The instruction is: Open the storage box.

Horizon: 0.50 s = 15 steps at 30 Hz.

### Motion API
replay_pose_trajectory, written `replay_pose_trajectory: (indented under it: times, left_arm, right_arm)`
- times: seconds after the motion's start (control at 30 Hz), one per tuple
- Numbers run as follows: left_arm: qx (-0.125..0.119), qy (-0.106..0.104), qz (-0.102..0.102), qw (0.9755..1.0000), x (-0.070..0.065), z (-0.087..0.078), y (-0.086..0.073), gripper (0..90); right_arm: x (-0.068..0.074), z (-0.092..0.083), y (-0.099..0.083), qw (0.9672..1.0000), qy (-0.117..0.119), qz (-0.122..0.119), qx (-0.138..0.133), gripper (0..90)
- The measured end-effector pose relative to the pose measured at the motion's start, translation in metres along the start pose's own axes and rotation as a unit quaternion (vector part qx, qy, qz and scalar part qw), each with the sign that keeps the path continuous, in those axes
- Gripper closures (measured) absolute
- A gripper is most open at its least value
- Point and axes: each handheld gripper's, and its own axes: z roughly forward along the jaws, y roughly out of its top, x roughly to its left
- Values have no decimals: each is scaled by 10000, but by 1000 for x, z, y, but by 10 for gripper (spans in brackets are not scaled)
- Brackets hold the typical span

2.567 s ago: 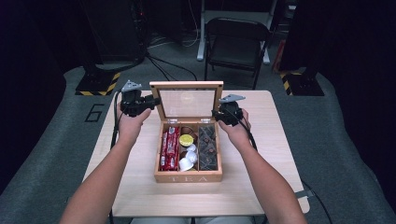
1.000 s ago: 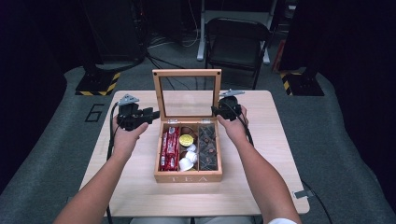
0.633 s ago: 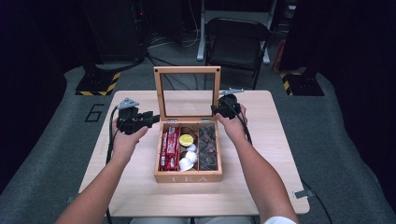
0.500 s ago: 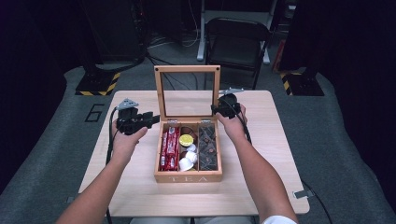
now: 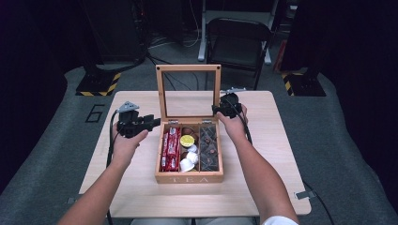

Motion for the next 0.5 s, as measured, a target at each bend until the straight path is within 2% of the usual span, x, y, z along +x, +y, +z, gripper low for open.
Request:
replay_pose_trajectory:
  times: [0.2,0.27,0.43,0.5]
  left_arm:
    - [5,35,31,10000,0,-3,0,564]
    - [-2,43,36,10000,0,-3,-1,558]
    - [-72,74,1,9999,0,-8,-3,504]
    - [-111,81,-31,9999,2,-10,-4,478]
  right_arm:
    - [2,-11,-5,10000,-51,45,-64,447]
    - [5,-15,-8,9998,-128,-126,-58,431]
    - [7,-26,-16,9997,11,-236,-45,371]
    - [8,-32,-18,9997,114,-193,-38,365]
